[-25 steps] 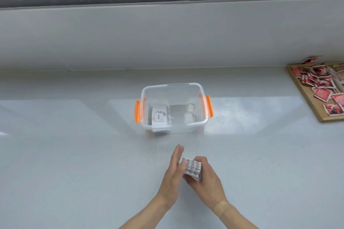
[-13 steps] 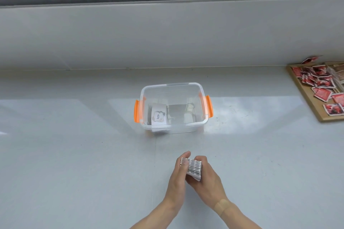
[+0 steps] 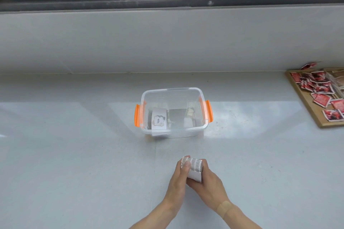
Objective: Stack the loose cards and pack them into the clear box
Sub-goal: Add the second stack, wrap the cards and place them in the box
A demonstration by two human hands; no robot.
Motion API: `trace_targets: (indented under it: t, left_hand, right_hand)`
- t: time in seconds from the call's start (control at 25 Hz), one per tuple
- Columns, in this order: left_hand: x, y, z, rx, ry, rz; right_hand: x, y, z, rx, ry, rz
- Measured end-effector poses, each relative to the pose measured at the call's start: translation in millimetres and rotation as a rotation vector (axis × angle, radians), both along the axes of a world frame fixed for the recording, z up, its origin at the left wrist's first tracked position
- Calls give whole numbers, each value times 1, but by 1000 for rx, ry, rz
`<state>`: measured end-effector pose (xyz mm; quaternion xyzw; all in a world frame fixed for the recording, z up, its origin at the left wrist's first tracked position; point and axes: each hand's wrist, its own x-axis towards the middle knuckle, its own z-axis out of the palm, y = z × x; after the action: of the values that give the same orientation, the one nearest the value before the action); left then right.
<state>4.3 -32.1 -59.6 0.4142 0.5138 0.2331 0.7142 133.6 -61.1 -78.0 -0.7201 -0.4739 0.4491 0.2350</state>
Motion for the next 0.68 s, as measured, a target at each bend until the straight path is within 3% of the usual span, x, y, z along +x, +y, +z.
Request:
trace_targets:
  t: [0.24, 0.6, 0.68]
  left_hand:
    - [-31, 24, 17, 132, 28, -207]
    - [-36, 58, 56, 178, 1, -154]
    - [-35, 80, 70, 198, 21, -108]
  right_hand:
    - [30, 17, 30, -75, 335, 174]
    - [28, 54, 80, 12, 333, 279]
    - [37, 70, 90, 157, 308, 171]
